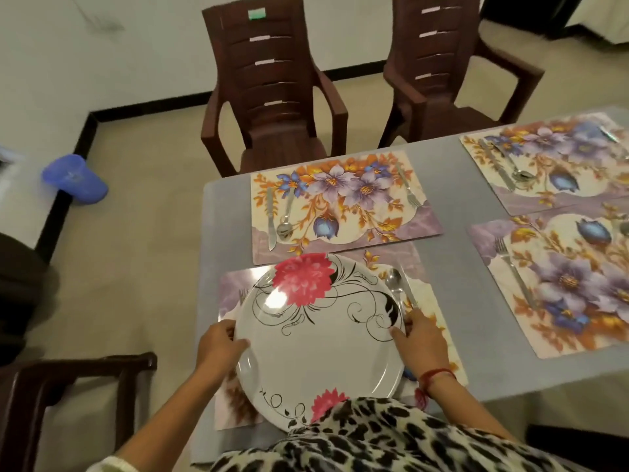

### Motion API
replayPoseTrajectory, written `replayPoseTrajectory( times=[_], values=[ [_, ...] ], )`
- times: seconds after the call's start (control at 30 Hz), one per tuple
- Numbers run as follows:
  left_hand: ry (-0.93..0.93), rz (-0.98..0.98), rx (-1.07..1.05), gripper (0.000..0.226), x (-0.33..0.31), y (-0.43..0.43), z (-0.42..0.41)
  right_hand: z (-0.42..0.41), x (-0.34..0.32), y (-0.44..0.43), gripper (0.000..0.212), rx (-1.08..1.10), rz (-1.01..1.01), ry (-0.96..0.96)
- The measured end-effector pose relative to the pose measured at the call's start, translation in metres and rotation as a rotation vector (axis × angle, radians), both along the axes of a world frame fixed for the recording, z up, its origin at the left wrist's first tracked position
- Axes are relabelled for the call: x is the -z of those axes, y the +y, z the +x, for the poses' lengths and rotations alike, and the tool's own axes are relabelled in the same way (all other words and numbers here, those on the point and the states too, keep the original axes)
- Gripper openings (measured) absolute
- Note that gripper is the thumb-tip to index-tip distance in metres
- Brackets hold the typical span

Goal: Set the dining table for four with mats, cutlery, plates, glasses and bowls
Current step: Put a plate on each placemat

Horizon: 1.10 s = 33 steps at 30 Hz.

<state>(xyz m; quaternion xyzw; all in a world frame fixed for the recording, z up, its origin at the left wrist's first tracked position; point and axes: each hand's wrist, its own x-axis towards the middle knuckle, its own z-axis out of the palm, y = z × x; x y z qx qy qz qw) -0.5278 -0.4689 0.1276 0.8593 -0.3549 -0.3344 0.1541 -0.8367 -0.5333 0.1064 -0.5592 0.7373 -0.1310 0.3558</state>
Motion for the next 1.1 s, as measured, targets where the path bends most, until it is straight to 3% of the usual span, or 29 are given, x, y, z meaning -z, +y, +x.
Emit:
replayPoseTrajectory(
  times=[0.1,0.23,0.5,0.7,0.87,1.1],
  values=[
    [0.024,-0.032,0.005,0.029,-0.001,0.001,0.003,0.005,-0.003,0.000,0.018,0.044,0.013,0.038],
    [0.068,-0.055,0.022,0.012,0.002,0.004,0.009,0.014,-0.012,0.002,0.018,0.079,0.013,0.097],
    [0.120,-0.074,-0.040,0.004,0.009,0.005,0.014,0.018,-0.018,-0.011,0.020,0.078,0.074,0.217],
    [0.126,-0.107,-0.230,0.026,-0.003,0.012,0.011,0.017,-0.010,-0.033,0.031,-0.002,0.051,0.039],
    [0.119,-0.158,-0.386,0.013,-0.022,0.007,-0.013,-0.010,-0.016,-0.070,0.022,-0.120,0.019,-0.182],
    [0.147,-0.217,-0.357,0.016,-0.077,-0.042,-0.098,-0.102,-0.045,-0.113,0.016,-0.049,-0.050,-0.370]
  ],
)
